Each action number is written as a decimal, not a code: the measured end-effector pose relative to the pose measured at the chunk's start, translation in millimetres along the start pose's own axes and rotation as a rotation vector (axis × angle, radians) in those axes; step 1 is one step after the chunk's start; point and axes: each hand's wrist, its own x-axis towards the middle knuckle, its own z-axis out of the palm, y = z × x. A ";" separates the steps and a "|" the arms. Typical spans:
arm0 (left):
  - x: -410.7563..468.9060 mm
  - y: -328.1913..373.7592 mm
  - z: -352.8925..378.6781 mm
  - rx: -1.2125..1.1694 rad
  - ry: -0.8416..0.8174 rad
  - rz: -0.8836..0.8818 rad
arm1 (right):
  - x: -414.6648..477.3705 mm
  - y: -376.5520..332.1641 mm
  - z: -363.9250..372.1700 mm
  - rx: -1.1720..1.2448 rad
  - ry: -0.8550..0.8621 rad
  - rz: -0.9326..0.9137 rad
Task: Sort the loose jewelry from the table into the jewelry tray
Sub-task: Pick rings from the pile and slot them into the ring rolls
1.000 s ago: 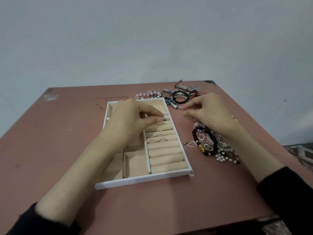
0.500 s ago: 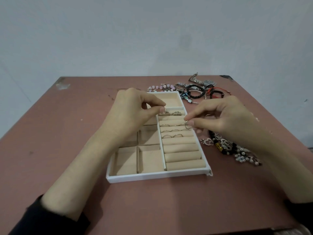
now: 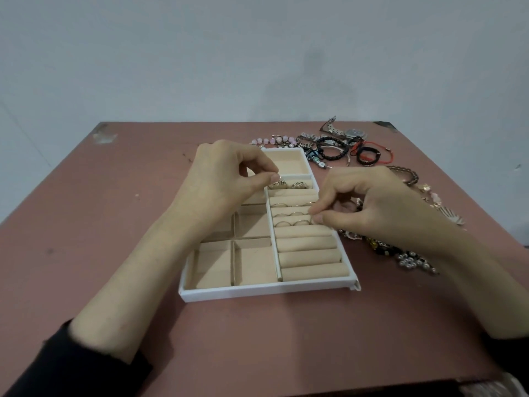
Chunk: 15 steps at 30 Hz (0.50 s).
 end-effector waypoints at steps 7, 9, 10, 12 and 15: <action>-1.2 1.0 0.1 0.013 -0.009 0.014 | -0.7 0.9 -4.1 0.020 -0.068 0.029; -0.8 0.6 0.1 0.013 -0.011 0.012 | -0.6 1.1 -4.9 0.000 -0.060 0.044; -0.7 0.4 0.1 0.011 -0.011 0.010 | -0.5 1.2 -5.1 -0.008 -0.055 0.053; -0.3 0.1 -0.2 0.006 -0.007 0.005 | -0.2 1.6 -5.0 -0.019 -0.048 0.066; -0.7 0.7 -0.1 0.014 -0.007 0.010 | 0.1 2.3 -3.8 -0.015 -0.048 0.070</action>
